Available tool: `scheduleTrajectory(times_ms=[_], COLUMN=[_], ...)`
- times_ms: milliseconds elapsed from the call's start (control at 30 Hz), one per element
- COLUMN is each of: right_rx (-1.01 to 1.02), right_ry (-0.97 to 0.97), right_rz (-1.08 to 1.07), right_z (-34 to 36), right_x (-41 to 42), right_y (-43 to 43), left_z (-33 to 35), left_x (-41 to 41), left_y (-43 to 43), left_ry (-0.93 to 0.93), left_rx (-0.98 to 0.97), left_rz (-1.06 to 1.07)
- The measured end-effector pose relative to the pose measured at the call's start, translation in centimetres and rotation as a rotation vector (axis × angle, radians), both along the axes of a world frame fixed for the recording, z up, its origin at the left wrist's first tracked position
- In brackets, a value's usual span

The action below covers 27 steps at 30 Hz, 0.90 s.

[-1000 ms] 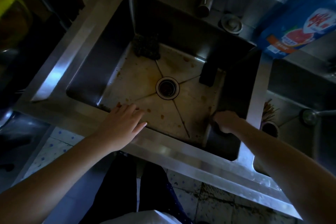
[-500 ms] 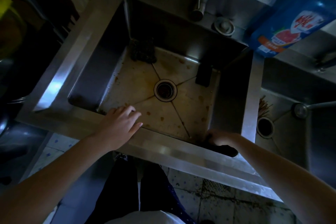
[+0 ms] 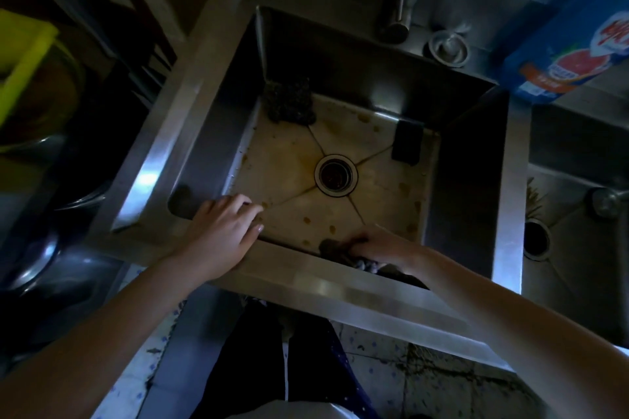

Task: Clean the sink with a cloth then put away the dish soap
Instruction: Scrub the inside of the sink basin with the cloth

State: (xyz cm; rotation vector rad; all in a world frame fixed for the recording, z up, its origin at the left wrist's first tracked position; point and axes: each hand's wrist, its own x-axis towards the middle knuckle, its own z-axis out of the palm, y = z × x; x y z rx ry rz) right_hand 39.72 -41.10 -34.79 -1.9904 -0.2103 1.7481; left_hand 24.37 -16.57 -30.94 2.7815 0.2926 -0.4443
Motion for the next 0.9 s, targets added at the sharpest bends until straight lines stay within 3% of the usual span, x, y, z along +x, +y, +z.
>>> scheduleTrajectory(times_ms=[400,600,900], right_rx=[0.138,0.058,-0.056], right_ry=[-0.010,-0.167,-0.222], right_rz=[-0.007,0.223,0.165], right_z=[0.5,0.0,0.8], right_x=[-3.2,-2.1,-0.7], right_y=[11.0,7.3,-0.2], left_z=[1.3,0.8,0.2], left_x=[0.9,1.1,1.4], left_y=[6.5,7.7,8.1], left_ry=[0.014,-0.006,-0.002], left_rx=[0.085,0.060,0.104], left_rz=[0.079,0.073,0.110])
